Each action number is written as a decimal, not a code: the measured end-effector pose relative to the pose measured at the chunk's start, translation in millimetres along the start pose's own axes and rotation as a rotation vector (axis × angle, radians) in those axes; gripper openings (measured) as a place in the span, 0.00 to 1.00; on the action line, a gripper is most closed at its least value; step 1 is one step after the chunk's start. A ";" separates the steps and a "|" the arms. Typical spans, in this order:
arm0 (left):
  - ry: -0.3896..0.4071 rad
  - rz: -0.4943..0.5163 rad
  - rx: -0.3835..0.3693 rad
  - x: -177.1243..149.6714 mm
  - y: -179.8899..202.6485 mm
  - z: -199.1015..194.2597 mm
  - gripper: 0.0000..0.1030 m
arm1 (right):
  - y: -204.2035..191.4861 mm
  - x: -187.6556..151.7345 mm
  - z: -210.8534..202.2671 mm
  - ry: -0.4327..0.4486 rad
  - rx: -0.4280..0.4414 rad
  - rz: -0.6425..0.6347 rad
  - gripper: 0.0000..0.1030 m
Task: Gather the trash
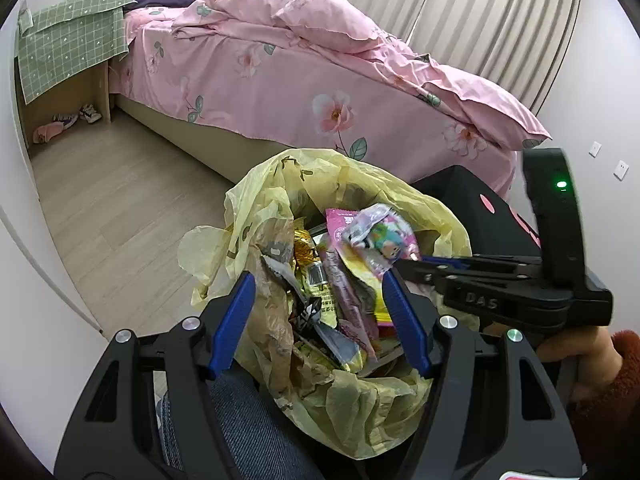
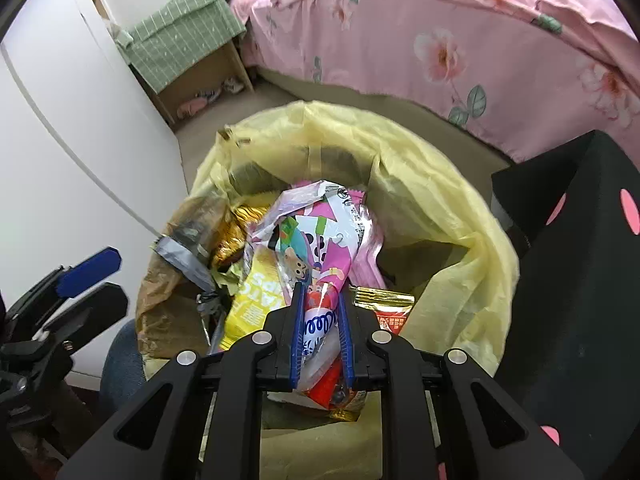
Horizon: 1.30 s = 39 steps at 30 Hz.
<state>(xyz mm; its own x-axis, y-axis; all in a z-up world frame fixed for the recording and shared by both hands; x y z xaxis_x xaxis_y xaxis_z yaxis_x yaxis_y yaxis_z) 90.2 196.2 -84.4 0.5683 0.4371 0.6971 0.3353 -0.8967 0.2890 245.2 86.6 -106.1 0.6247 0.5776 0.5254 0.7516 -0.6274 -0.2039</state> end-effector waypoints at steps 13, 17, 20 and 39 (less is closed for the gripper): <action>0.013 0.044 -0.031 -0.7 21.2 -18.9 0.61 | 10.4 -11.1 -66.0 0.137 -0.060 0.042 0.42; -0.001 0.102 -0.089 -7.7 45.6 -30.0 0.67 | 9.2 -25.1 -109.4 0.193 -0.146 0.031 0.42; -0.029 0.173 -0.145 -16.8 71.0 -41.2 0.71 | 6.7 -46.7 -150.1 0.244 -0.210 0.038 0.42; -0.030 0.428 -0.118 -68.9 148.5 -132.0 0.75 | -11.0 -233.6 -267.2 0.438 -0.416 0.366 0.42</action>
<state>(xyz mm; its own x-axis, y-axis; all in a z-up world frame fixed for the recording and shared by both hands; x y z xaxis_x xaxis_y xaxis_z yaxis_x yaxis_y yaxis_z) 1.6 23.8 -2.9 0.6593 0.0246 0.7515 -0.0222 -0.9984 0.0521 34.4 -181.0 -5.8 0.6129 0.0831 0.7858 0.3116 -0.9393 -0.1438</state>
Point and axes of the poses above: each gripper's, at about its wrist camera, not at the fingertips, and z roughly the way its jaws point, y to its right, x to its top, the point moved 1 cm from there along z, roughly the way its jaws point, and after that the axes turned 1 degree about y, right-handed, at the moved point
